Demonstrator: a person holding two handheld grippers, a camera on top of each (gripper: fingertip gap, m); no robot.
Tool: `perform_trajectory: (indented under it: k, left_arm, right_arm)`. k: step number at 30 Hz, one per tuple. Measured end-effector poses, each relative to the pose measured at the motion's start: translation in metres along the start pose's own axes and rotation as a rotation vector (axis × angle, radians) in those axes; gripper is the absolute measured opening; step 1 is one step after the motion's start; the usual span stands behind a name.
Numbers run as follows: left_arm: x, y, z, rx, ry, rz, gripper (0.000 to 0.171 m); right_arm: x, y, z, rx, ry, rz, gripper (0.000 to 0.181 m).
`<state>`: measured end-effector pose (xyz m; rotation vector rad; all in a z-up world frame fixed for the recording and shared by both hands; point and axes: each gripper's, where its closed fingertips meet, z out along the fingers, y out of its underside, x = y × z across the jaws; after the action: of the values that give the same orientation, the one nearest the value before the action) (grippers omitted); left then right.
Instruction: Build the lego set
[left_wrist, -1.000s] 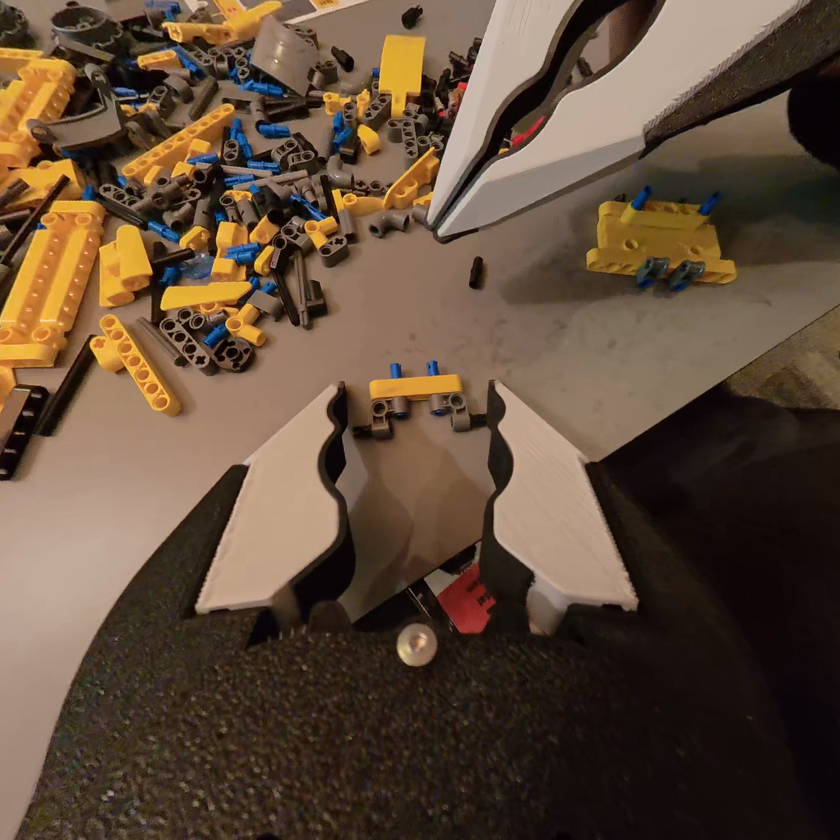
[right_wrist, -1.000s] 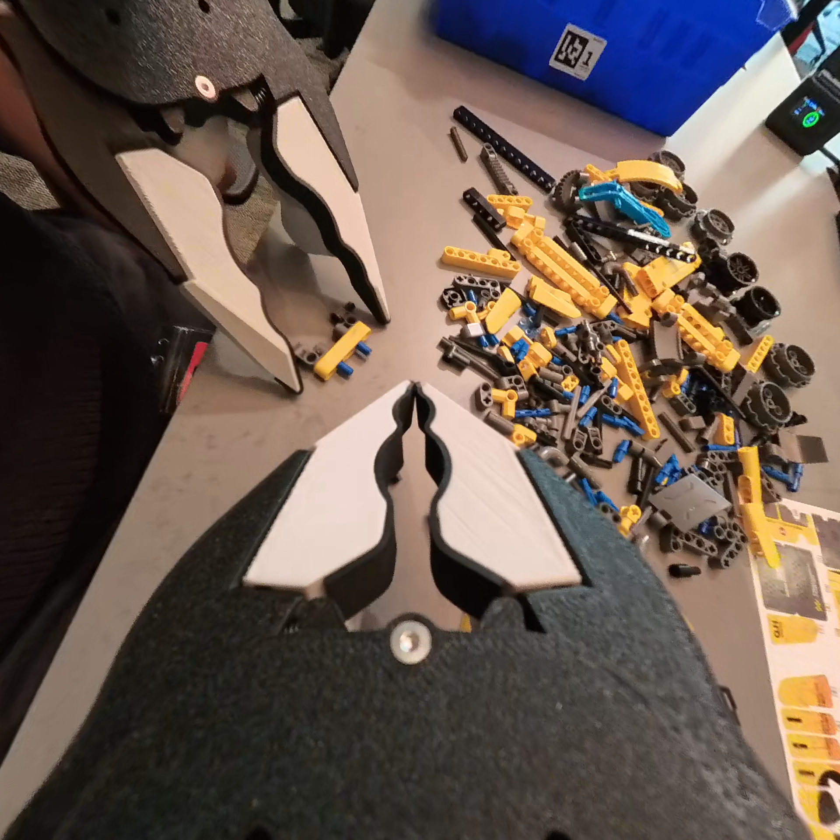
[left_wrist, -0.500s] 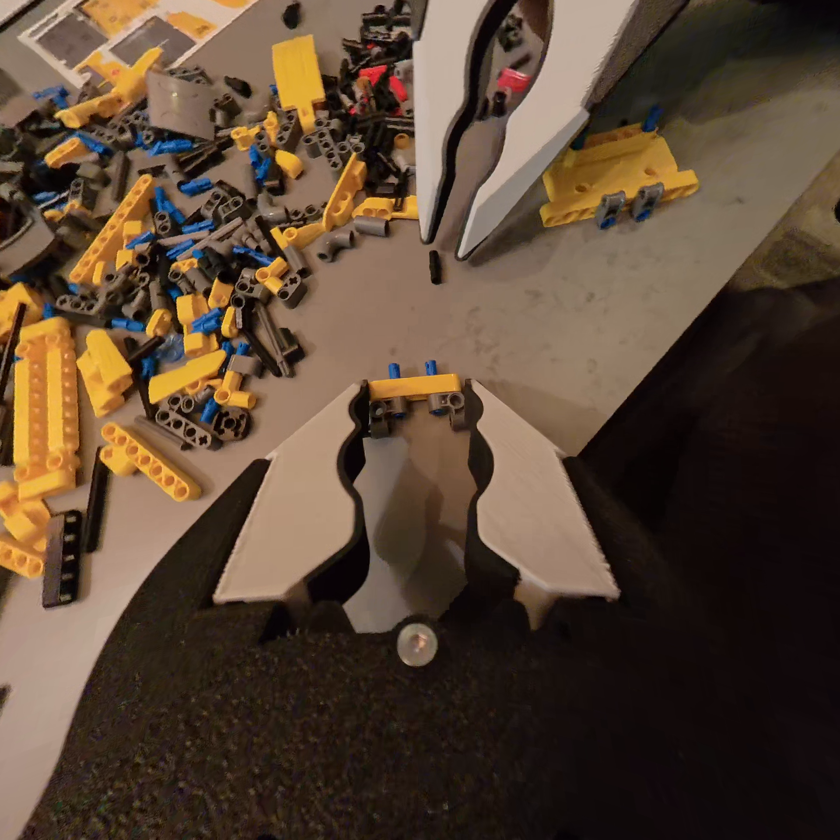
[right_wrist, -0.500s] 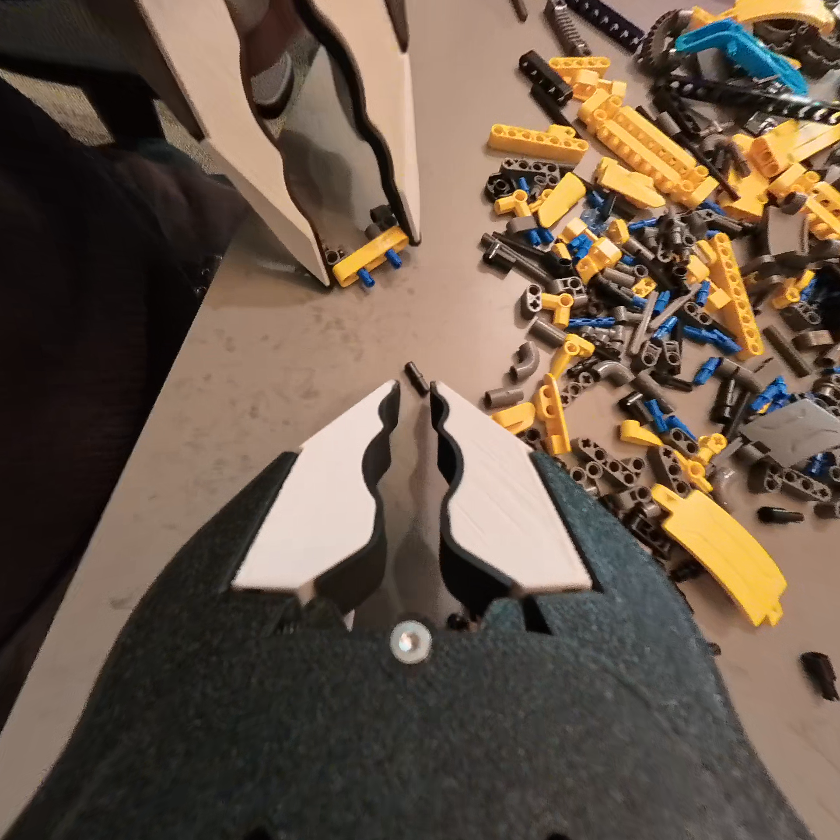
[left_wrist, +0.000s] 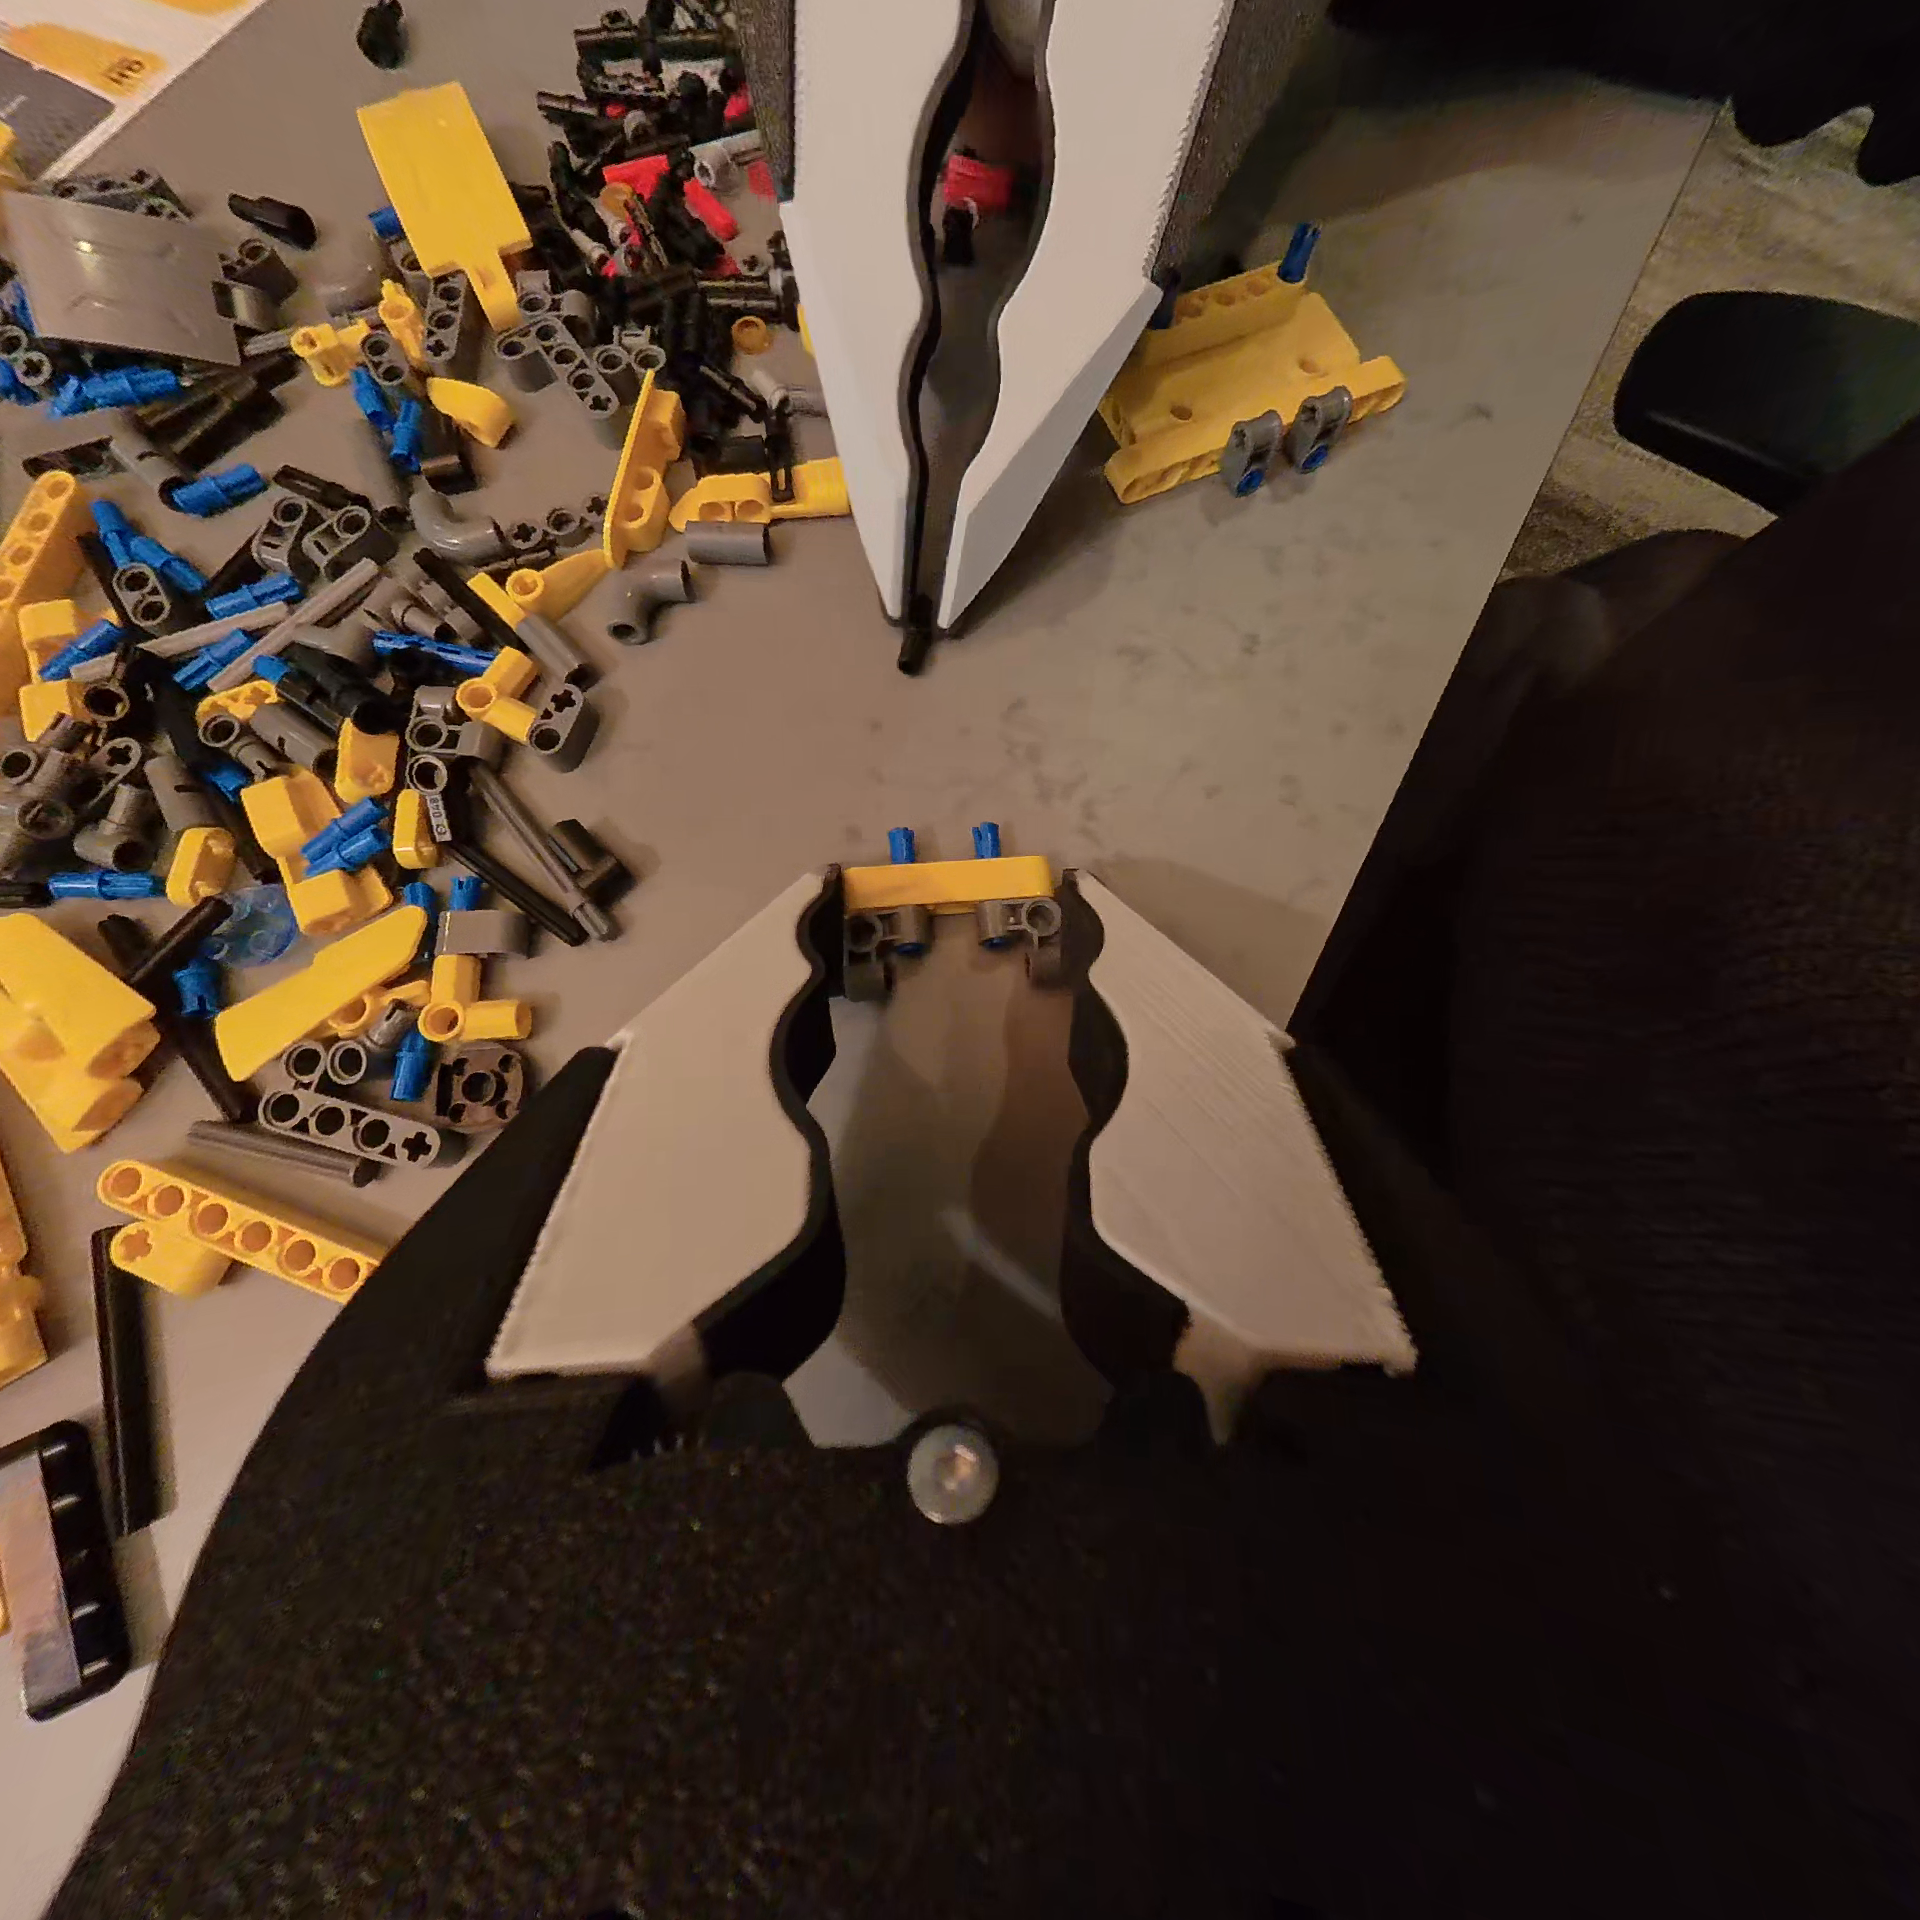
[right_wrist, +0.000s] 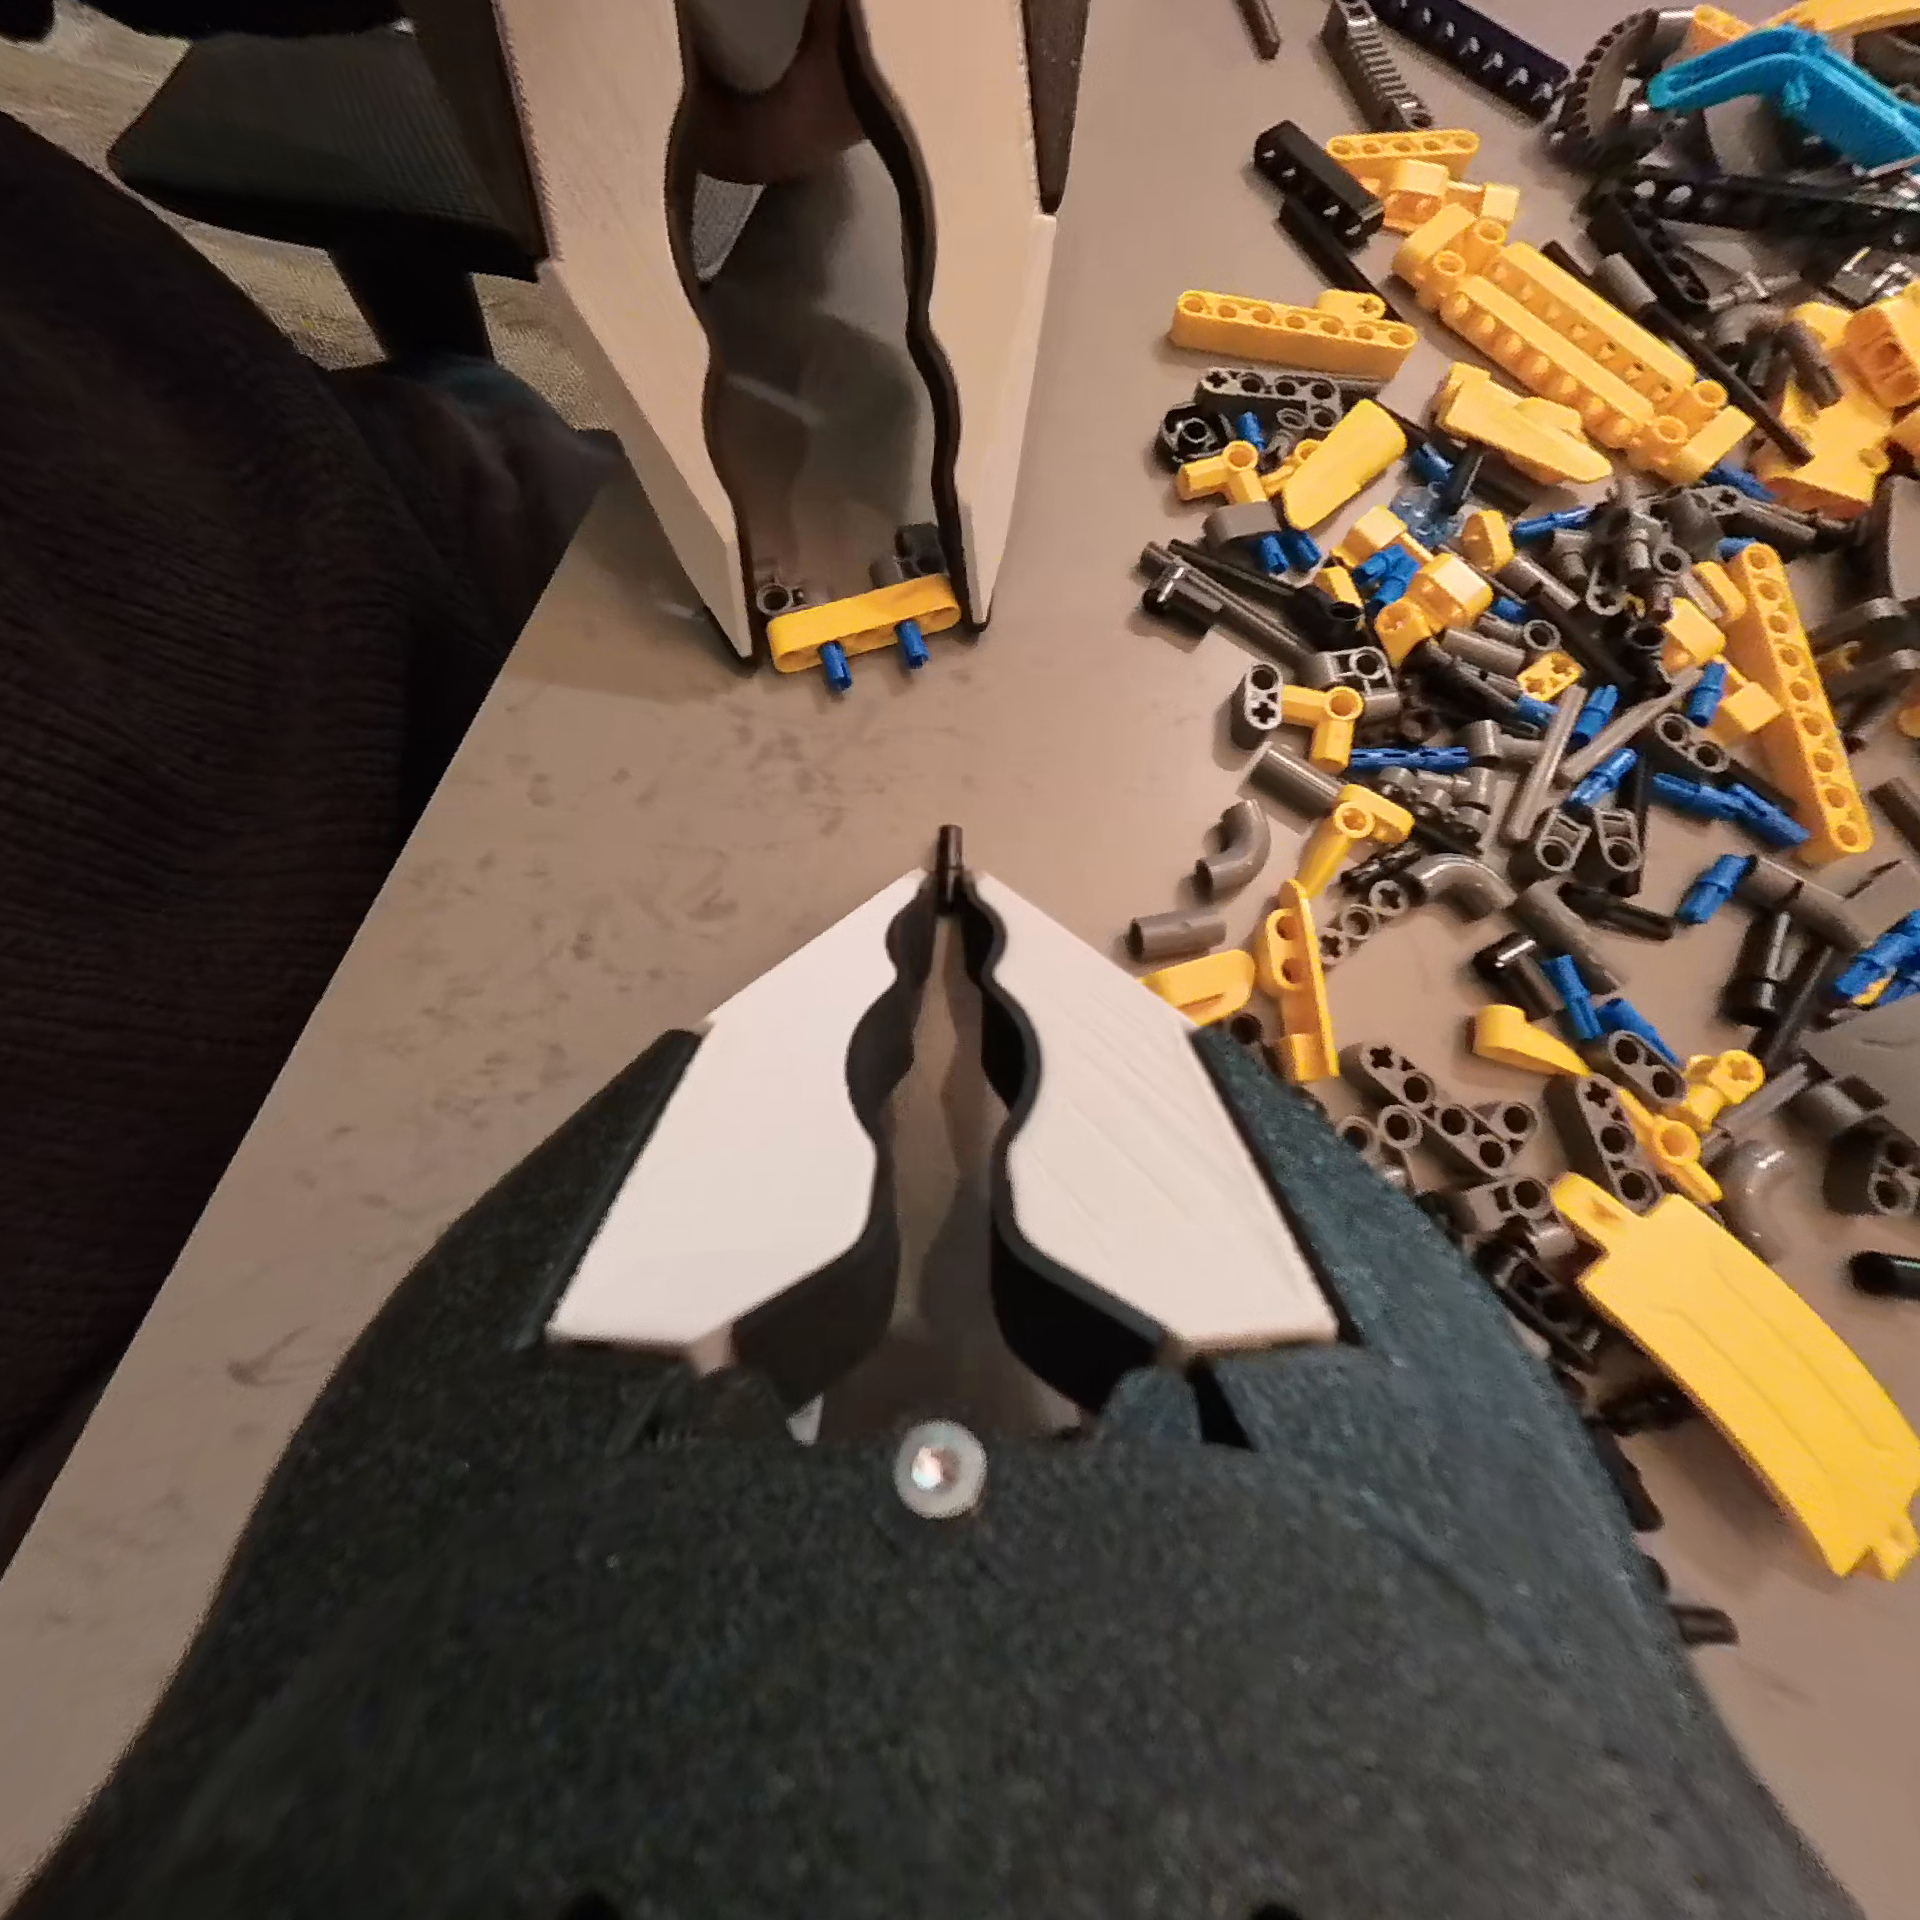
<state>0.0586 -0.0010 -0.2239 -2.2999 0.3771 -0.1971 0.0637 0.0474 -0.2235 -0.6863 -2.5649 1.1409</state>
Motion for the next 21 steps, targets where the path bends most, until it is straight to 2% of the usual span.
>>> perform_trajectory:
  k: [4, 13, 21]
  left_arm:
    - [0.002, 0.0, 0.0, 0.003, 0.014, 0.007, 0.041]
    - [0.008, 0.0, 0.0, 0.005, 0.037, 0.032, 0.041]
    - [0.008, 0.0, 0.0, 0.005, 0.041, 0.028, 0.041]
  right_arm:
    - [-0.009, -0.001, 0.0, -0.005, -0.048, -0.012, 0.004]
    - [-0.043, -0.025, 0.019, -0.018, -0.166, -0.044, 0.004]
    - [-0.042, -0.025, 0.025, -0.06, -0.15, -0.023, 0.004]
